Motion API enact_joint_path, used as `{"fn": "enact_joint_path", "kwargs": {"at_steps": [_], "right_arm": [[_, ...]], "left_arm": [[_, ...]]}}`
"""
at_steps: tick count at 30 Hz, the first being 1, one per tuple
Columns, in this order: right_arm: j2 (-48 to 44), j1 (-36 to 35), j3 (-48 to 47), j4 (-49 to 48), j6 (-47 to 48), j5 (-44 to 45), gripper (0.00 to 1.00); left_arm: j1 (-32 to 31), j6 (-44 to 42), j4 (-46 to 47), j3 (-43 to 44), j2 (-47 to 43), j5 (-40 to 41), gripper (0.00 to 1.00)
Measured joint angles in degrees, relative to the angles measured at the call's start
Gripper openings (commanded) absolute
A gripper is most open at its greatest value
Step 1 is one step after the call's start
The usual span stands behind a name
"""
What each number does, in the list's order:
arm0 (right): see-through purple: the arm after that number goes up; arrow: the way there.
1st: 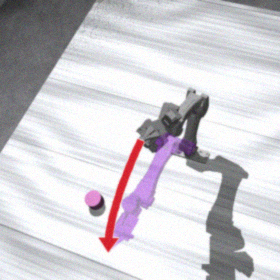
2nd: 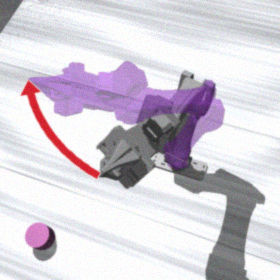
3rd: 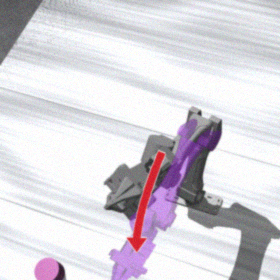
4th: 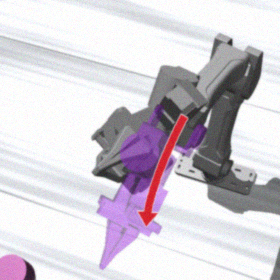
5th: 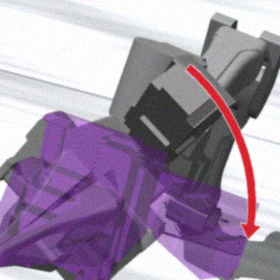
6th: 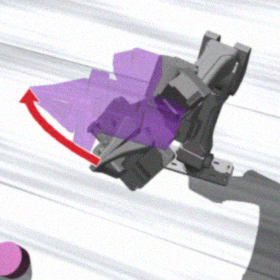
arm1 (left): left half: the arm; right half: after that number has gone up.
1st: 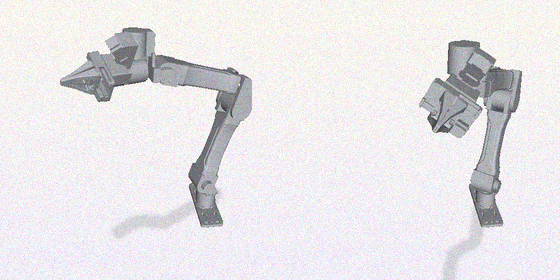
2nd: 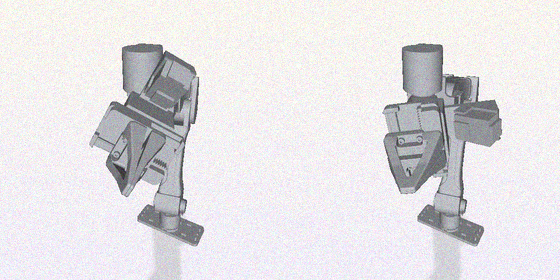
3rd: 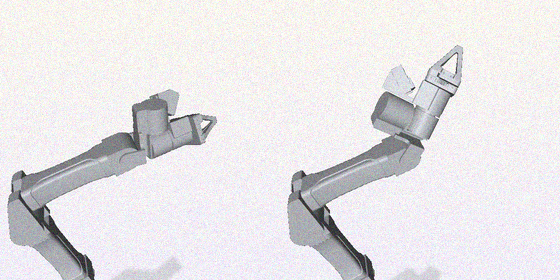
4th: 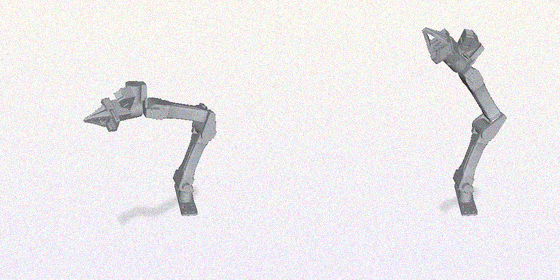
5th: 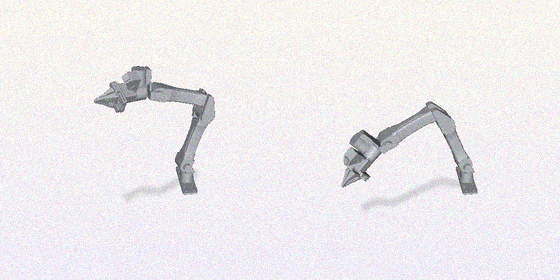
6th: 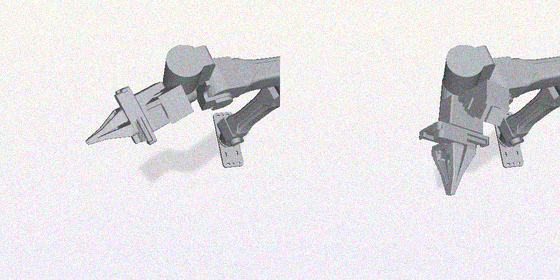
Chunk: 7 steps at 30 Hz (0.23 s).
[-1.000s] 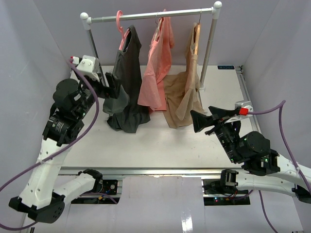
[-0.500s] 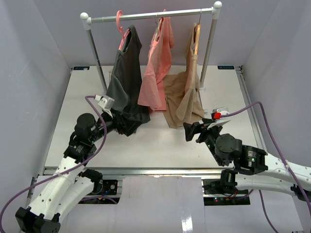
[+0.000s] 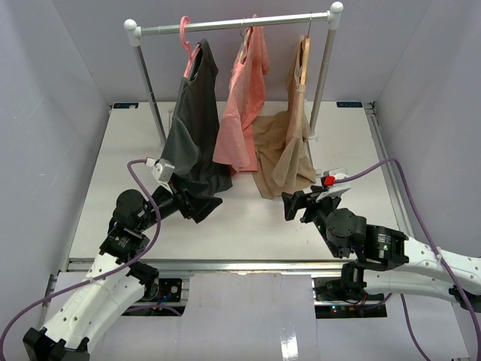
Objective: Place the t-shirt on the hanger
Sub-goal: Reset both arms
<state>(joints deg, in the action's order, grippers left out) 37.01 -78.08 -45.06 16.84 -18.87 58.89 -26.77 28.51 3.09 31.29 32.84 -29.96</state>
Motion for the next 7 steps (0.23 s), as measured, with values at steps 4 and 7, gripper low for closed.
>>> {"fn": "enact_joint_path", "kwargs": {"at_steps": [4,7], "right_arm": [[-1.24,0.00,0.00,0.00,0.00,0.39,0.90],[-2.06,0.00,0.00,-0.01,-0.02,0.69,0.90]], "left_arm": [[-1.14,-0.27,-0.06,0.00,-0.02,1.01,0.98],[-1.66,-0.54,-0.11,0.00,-0.02,1.78,0.98]]}}
